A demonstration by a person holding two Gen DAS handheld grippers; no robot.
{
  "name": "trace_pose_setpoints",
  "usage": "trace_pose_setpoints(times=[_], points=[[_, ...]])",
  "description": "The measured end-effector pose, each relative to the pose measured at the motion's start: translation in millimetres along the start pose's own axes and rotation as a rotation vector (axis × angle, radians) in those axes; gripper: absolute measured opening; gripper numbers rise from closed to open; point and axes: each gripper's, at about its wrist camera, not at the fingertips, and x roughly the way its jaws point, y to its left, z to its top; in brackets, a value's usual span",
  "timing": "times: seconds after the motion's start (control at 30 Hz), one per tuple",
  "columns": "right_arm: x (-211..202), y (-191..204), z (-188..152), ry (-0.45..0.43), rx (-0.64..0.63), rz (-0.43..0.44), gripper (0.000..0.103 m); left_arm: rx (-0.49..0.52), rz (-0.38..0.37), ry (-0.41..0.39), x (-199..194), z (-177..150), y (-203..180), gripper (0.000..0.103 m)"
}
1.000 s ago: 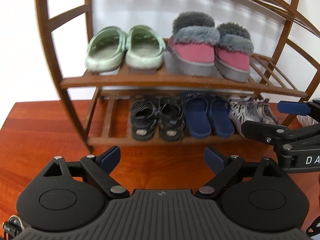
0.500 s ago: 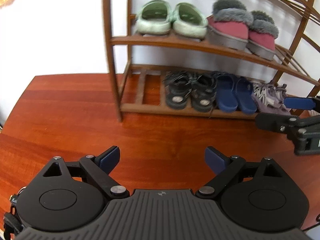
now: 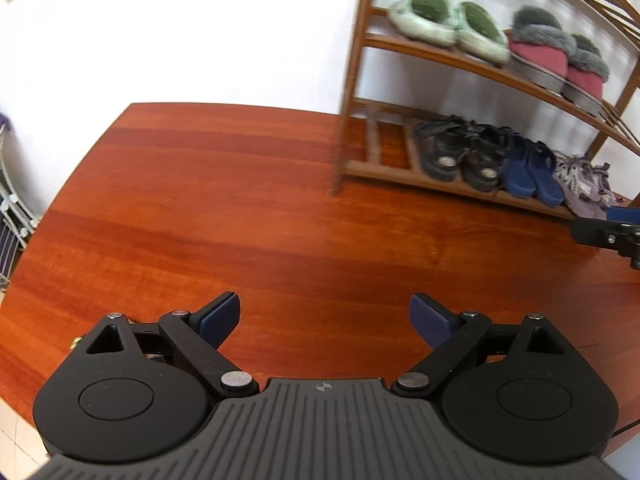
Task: Organize scattered shoes
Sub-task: 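Open both tools and withdraw them from the rack, then lower the left tool toward the black Balala sandals on the floor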
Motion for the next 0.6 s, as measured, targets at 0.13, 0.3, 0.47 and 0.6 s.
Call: trace_pose_setpoints(times=[0.13,0.3,0.47,0.6], points=[[2.8,22.4,-7.1,0.008,0.007,-0.009,0.102,0.019,0.033,-0.007,-7.7,-10.8,33.1,0.093],[6.3,51.5,-14.1,0.015,0.036,-0.016,0.102,0.026,0.058,0.015,-15.4,-22.4,78.0,0.093],[10.7,84.5,-22.5,0.025,0.054,-0.031,0.102,0.028,0.054,0.032,-21.7,-32.4,116.7,0.093],[16.1,107.7,-29.8,0.037,0.062,-0.039,0.102,0.039,0.074,0.046,-21.4,-41.9,139.7,0.093]])
